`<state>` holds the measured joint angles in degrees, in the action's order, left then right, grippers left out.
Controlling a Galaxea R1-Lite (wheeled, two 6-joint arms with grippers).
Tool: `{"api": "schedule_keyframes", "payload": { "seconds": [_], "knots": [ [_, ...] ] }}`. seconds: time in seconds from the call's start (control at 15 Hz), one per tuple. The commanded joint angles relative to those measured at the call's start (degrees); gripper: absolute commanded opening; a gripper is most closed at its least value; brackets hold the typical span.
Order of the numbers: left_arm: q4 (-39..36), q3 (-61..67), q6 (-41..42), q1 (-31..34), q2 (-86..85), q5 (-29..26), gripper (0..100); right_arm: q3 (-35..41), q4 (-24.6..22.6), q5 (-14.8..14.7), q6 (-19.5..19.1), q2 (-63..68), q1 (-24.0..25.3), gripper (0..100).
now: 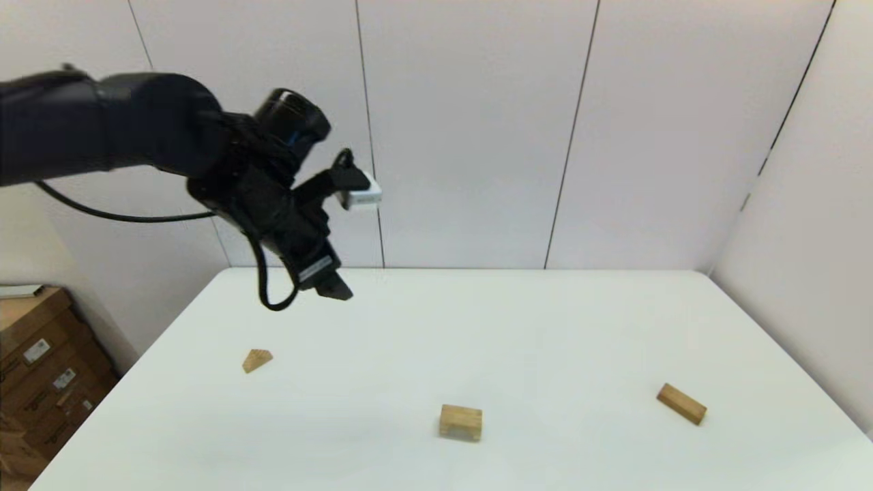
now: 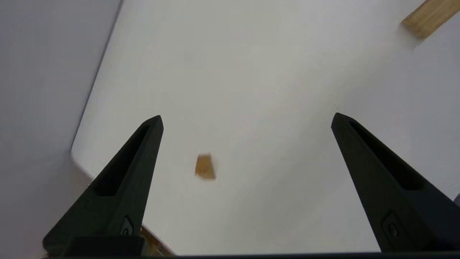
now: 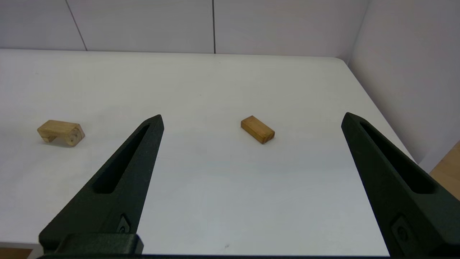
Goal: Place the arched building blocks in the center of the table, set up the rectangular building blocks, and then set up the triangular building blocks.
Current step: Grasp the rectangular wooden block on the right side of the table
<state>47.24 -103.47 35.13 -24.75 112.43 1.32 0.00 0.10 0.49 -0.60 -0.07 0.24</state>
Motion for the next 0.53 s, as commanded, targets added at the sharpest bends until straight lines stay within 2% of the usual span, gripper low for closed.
{"api": "schedule_keyframes", "payload": {
  "seconds": [0.07, 0.27, 0.53],
  "knots": [
    [0.0, 15.8, -4.9, 13.4, -26.1, 0.1, 100, 0.1, 0.0, 0.0, 0.0, 0.0, 0.0, 100],
    [-0.4, 29.2, -9.3, 16.7, -46.0, 0.1, 100, 0.1, 0.0, 0.0, 0.0, 0.0, 0.0, 100],
    [-4.5, 47.5, -9.9, 22.4, -73.6, -0.2, 100, 0.1, 0.0, 0.0, 0.0, 0.0, 0.0, 100]
  ]
}}
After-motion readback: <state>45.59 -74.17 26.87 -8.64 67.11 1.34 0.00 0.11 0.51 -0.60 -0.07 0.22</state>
